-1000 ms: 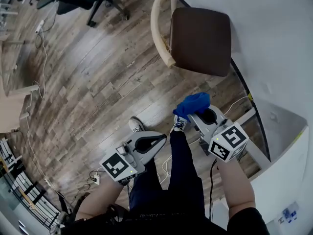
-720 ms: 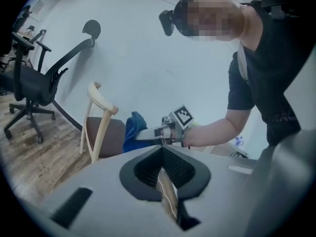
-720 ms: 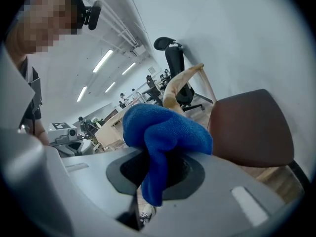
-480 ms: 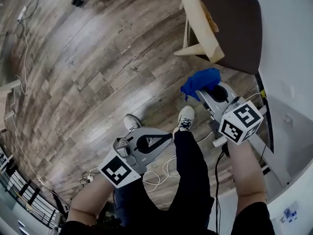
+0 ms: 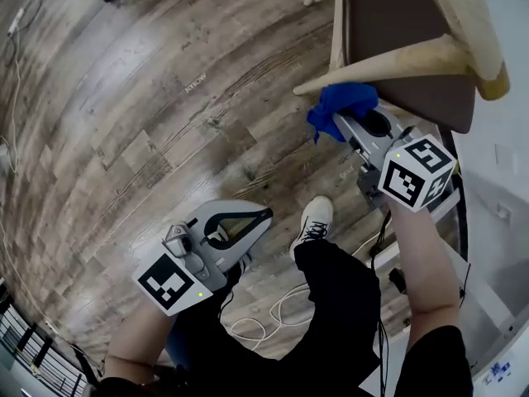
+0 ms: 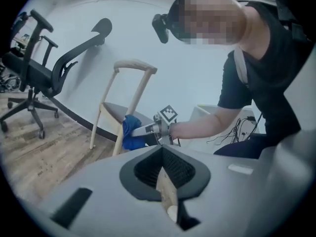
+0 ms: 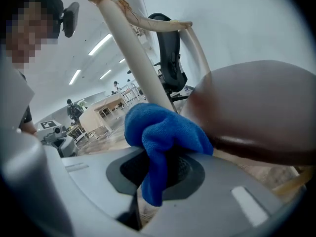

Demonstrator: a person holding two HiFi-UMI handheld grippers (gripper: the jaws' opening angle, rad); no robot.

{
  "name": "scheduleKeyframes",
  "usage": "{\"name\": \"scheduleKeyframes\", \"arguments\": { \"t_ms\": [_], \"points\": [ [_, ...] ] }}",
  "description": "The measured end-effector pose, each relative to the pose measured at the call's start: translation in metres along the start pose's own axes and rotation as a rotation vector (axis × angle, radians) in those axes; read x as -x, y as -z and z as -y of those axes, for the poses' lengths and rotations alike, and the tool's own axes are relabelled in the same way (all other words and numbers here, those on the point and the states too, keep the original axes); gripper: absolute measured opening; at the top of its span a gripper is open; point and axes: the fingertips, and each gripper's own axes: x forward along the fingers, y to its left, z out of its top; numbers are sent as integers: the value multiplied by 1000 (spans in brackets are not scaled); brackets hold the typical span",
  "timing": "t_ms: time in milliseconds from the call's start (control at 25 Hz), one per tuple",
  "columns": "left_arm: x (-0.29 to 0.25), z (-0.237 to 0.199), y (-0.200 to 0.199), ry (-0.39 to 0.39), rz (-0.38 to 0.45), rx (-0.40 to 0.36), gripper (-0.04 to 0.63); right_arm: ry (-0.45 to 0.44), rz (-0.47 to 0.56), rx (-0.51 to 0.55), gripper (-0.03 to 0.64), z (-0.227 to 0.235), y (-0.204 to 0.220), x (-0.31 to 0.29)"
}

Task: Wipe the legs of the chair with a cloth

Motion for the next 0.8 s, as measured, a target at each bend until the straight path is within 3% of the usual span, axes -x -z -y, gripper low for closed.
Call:
{"name": "scheduleKeyframes", "arguments": {
  "t_ms": [280,560,800],
  "points": [
    [-14,-26,18,81,70,0,-3,-30,7,89,64,23,30,-38],
    [-28,-41,21,120,68,-145,-3,-29,13,77,64,58,71,-64],
    [-35,-43,29,135,34,-194,-3,-18,-31,60,64,92,118,-96]
  ]
}}
